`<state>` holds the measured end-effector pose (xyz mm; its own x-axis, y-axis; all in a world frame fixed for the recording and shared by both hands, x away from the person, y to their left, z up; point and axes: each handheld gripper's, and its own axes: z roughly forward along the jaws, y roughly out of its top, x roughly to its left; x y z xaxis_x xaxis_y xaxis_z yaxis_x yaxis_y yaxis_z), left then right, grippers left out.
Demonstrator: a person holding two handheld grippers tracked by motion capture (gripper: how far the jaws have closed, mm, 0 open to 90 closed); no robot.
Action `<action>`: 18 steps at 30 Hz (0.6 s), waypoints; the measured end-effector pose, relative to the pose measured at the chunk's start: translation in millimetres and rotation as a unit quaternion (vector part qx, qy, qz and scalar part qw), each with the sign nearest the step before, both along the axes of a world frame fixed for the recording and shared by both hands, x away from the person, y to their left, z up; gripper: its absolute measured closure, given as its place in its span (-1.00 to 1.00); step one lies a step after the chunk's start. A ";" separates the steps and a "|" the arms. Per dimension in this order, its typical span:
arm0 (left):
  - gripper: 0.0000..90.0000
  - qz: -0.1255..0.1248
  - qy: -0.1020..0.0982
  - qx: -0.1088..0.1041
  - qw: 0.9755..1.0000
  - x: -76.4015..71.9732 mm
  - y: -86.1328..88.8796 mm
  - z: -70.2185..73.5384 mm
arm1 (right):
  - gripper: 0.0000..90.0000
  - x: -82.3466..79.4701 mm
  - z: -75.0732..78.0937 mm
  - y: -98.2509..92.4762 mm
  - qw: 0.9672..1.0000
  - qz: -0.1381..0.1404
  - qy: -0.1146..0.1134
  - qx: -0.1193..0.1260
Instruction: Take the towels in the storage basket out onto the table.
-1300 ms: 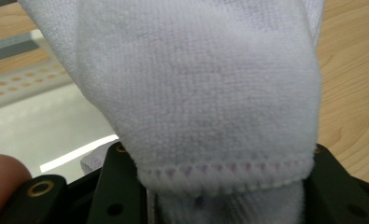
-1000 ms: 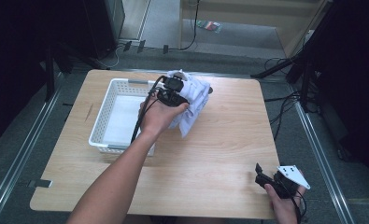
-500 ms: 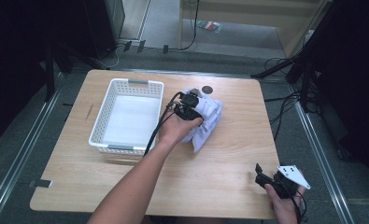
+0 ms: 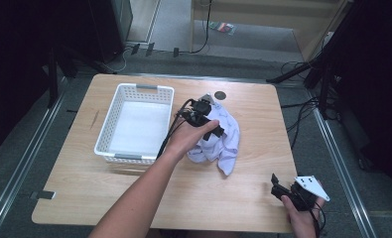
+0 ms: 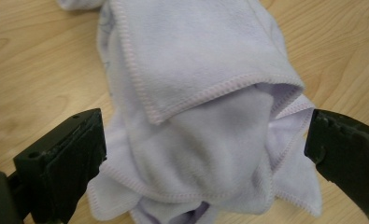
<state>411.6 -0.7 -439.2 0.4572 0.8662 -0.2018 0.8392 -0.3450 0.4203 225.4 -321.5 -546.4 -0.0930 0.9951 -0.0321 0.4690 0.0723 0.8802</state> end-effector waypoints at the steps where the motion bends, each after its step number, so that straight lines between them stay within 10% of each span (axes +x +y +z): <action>1: -1.00 0.000 0.000 0.000 1.000 0.0 0.0 0.0 | -0.74 0.0 0.0 0.1 1.000 0.000 0.000 0.000; 18: -1.00 0.045 -0.042 0.017 0.998 -1.2 77.2 24.2 | -0.74 0.3 0.0 0.6 1.000 -0.002 0.002 -0.004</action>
<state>410.4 76.5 -415.0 0.3916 0.9100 -0.1360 0.8298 -0.2854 0.4796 225.7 -320.9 -546.4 -0.0901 0.9952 -0.0389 0.4728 0.0771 0.8778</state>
